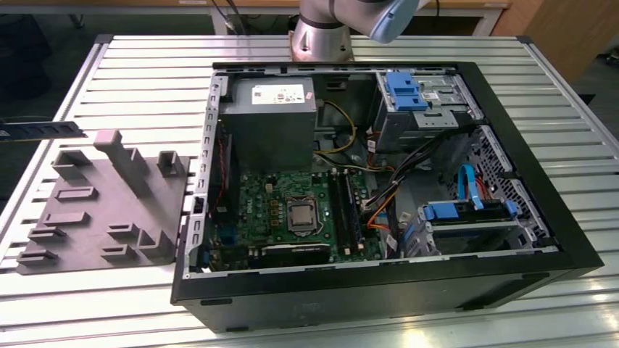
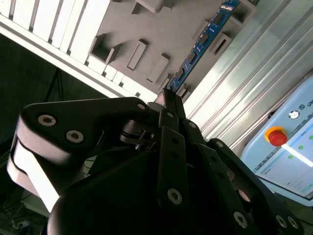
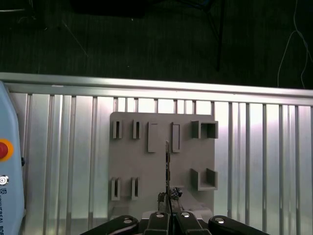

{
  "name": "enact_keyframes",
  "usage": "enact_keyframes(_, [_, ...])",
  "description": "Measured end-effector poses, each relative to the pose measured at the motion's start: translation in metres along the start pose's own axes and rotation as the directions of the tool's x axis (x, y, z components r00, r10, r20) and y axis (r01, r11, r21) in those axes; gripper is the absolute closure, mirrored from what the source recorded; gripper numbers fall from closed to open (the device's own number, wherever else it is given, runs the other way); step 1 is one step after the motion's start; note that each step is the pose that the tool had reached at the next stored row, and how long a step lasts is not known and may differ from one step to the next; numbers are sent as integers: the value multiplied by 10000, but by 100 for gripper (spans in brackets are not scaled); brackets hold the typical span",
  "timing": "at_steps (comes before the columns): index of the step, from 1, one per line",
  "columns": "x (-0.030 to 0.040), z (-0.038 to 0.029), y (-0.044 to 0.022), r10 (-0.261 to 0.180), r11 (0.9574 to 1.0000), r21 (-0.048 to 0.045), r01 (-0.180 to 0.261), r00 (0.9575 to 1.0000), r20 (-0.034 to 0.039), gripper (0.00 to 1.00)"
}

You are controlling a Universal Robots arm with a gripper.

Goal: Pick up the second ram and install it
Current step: 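Pick up the second ram and move it above second insertion slot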

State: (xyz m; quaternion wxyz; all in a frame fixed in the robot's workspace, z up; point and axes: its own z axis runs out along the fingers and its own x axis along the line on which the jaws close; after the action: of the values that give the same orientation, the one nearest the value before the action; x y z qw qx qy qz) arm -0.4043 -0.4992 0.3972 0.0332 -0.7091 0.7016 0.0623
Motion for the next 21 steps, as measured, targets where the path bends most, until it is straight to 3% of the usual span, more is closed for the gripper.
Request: enact_keyframes(21, [0,-3,-64,0,10000,0,0,10000,0,89])
